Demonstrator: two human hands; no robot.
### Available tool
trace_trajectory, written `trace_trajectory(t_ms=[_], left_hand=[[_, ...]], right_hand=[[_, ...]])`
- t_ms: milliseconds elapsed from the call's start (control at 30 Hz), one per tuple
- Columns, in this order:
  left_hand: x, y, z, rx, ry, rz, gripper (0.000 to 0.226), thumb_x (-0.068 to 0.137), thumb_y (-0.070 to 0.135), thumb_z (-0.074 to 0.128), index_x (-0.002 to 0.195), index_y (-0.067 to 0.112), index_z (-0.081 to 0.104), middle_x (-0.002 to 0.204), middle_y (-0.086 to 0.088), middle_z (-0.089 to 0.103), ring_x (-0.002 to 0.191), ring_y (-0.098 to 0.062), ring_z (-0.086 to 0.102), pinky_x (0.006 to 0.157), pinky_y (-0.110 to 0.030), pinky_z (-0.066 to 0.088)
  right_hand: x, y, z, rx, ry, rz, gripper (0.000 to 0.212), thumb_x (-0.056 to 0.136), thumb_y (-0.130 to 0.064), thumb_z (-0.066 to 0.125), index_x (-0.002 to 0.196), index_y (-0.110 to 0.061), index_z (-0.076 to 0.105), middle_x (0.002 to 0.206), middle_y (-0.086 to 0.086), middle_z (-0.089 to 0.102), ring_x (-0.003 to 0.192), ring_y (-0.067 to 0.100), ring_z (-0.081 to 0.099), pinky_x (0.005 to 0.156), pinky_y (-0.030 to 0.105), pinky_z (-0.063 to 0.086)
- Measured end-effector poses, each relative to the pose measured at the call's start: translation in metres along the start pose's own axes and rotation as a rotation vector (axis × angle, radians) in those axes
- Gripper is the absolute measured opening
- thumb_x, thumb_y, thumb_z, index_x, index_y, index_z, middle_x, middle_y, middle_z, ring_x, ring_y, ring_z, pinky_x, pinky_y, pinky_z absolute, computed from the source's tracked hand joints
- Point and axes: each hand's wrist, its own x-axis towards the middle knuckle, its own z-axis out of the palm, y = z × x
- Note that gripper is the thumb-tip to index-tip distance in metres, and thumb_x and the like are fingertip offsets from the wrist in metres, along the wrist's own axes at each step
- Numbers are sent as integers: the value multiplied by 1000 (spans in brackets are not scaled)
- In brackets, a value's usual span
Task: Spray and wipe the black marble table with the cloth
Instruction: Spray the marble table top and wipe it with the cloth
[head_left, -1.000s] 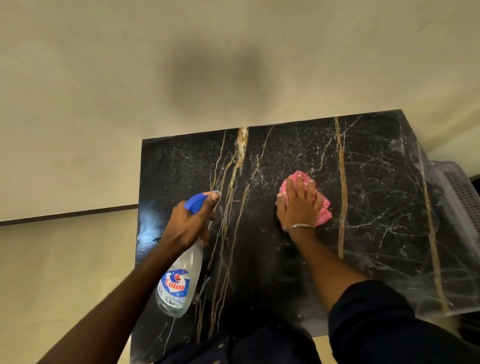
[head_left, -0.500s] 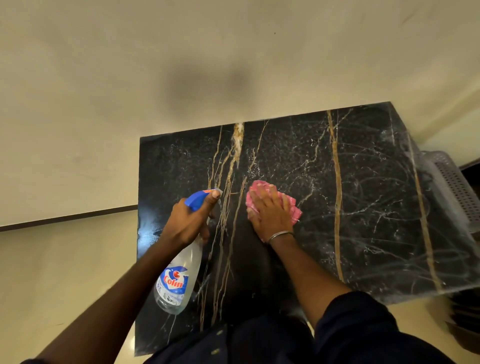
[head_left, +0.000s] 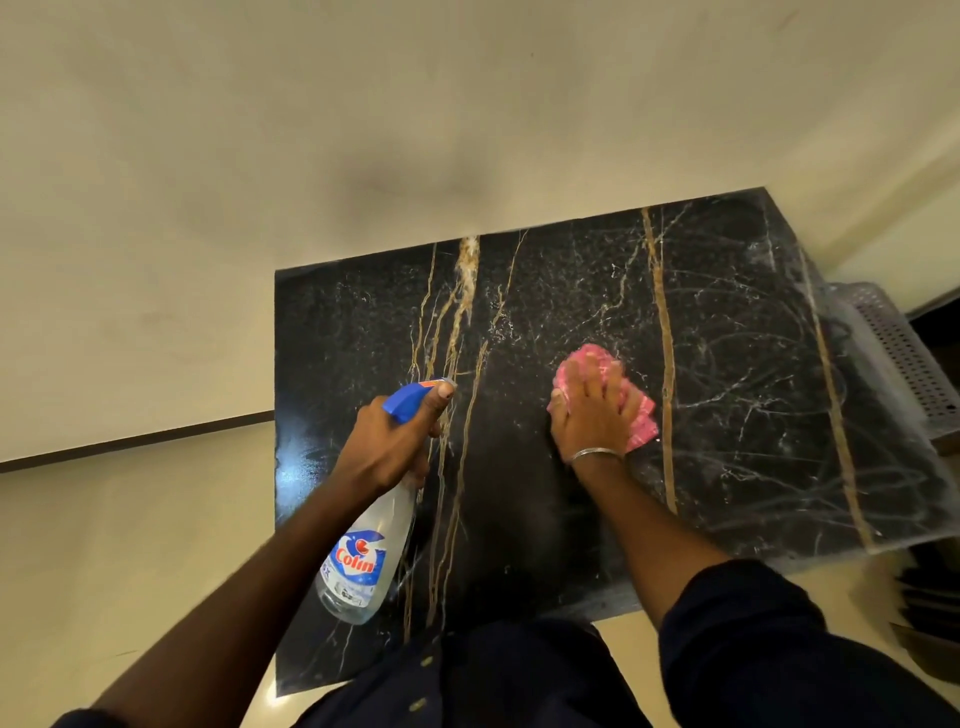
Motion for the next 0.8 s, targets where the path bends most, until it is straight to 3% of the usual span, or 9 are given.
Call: trace_trajectory(t_ms=[67, 167, 400, 567, 800], left_hand=[[-2, 1, 0, 16, -8, 11, 66, 90, 69, 39, 82, 7, 62, 51, -8, 61, 46, -21, 63, 61, -31, 56], [-6, 5, 3, 52, -16, 40, 74, 80, 78, 37, 80, 8, 62, 48, 0, 61, 48, -20, 64, 65, -36, 58], [-13, 8, 7, 53, 5, 54, 59, 94, 61, 43, 81, 7, 62, 54, 0, 61, 50, -19, 63, 70, -47, 59], [-17, -1, 9, 25, -19, 48, 85, 70, 90, 35, 87, 11, 63, 70, -10, 68, 51, -19, 65, 64, -34, 59], [-23, -5, 14, 23, -17, 42, 79, 75, 83, 38, 91, 9, 63, 71, -17, 68, 50, -22, 66, 62, -31, 58]], right_hand=[[-24, -27, 8, -11, -28, -84, 60, 96, -49, 25, 153, -33, 21, 163, -3, 14, 149, 34, 9, 115, 62, 11], [-62, -65, 23, 2, -43, -196, 61, 93, -50, 30, 151, -31, 30, 161, -2, 22, 148, 33, 18, 113, 62, 18], [-68, -49, 23, -91, -71, -386, 61, 95, -55, 29, 151, -33, 27, 160, -4, 24, 147, 30, 20, 110, 61, 24], [-37, 14, 6, -104, -21, -162, 60, 97, -55, 14, 154, -37, 10, 164, -8, 7, 151, 26, 4, 117, 62, 4], [-16, 51, -7, -27, -6, 19, 58, 98, -52, 18, 154, -38, 11, 164, -8, 4, 151, 28, 2, 117, 60, 6]])
